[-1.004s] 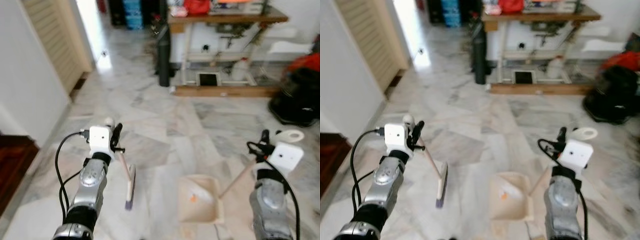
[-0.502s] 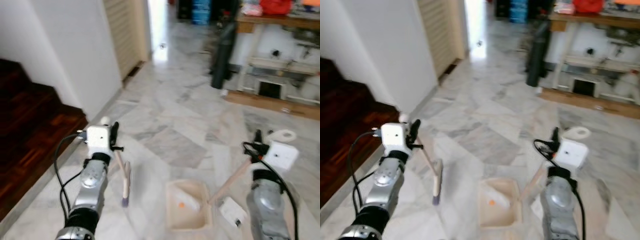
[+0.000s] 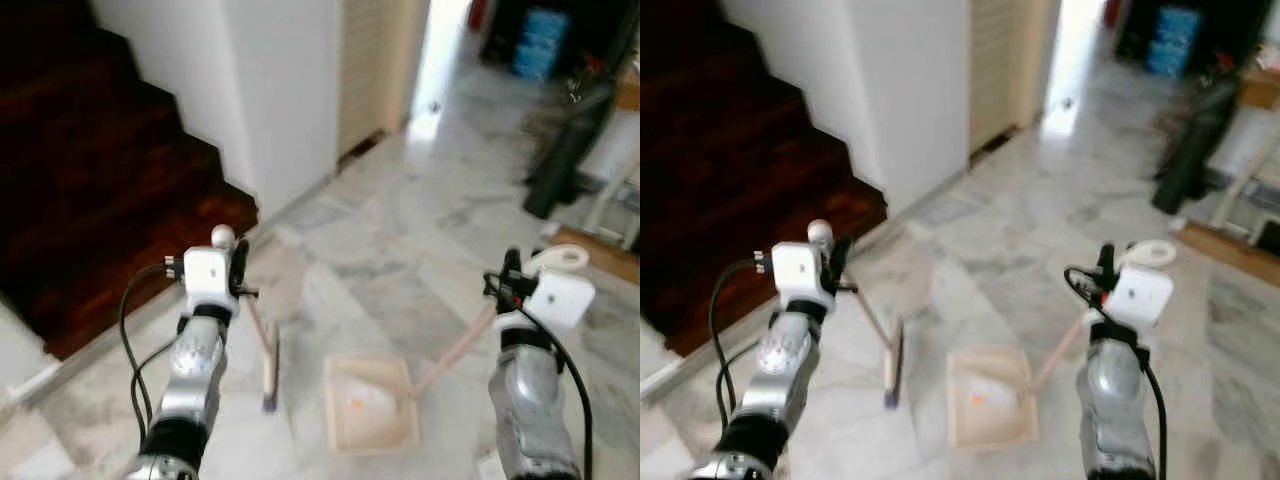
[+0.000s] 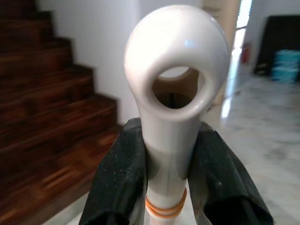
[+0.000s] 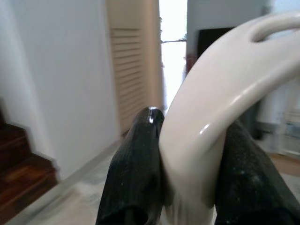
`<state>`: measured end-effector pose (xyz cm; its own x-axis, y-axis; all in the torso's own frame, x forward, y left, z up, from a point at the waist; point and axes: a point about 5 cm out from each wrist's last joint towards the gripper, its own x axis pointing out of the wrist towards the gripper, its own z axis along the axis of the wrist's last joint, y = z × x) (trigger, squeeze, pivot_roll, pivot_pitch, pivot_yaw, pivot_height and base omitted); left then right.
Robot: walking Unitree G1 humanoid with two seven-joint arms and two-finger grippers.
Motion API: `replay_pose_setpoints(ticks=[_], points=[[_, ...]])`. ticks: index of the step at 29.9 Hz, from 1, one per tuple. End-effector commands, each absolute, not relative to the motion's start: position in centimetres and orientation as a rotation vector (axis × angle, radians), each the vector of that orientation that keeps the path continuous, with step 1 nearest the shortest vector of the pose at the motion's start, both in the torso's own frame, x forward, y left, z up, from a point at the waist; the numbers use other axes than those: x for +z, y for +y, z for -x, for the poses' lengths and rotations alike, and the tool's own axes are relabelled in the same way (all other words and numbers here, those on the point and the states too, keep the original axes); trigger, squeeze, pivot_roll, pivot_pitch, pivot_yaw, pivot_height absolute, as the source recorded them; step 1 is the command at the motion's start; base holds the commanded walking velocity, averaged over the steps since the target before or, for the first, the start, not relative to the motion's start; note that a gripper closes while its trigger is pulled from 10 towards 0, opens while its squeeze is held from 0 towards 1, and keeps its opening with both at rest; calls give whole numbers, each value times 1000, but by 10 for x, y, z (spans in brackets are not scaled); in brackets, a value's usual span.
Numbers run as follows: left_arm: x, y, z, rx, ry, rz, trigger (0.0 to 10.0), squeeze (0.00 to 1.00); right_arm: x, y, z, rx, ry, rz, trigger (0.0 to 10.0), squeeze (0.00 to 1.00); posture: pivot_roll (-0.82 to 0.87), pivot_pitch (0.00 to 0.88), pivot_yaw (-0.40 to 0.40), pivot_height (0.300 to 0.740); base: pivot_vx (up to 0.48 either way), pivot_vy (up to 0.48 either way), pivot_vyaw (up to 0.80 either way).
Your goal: Sweep floor
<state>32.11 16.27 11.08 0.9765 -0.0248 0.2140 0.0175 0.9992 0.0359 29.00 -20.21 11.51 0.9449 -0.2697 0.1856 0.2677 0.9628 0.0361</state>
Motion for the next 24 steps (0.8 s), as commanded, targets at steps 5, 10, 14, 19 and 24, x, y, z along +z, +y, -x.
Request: replay_pose_setpoints(ticks=[5, 10, 14, 19, 24], points=[[122, 158, -323, -53, -259, -60, 10000, 0, 123, -210, -283, -310, -226, -21, 10000, 0, -68, 0, 22, 740, 0, 0, 800], [123, 153, -323, -68, -255, -55, 10000, 0, 120, -210, -279, -312, -214, -20, 10000, 0, -61, 0, 17, 740, 0, 0, 800], [124, 152, -322, -69, -258, -55, 10000, 0, 119, -208, -280, -304, -209, -24, 10000, 0, -46, 0, 11, 740, 0, 0, 800], [123, 156, -317, -60, -260, -62, 10000, 0, 119, -201, -284, -283, -202, -36, 10000, 0, -32, 0, 0, 740, 0, 0, 800], [121, 155, -316, -66, -250, -62, 10000, 0, 120, -199, -283, -272, -202, -34, 10000, 0, -40, 0, 1, 740, 0, 0, 800]])
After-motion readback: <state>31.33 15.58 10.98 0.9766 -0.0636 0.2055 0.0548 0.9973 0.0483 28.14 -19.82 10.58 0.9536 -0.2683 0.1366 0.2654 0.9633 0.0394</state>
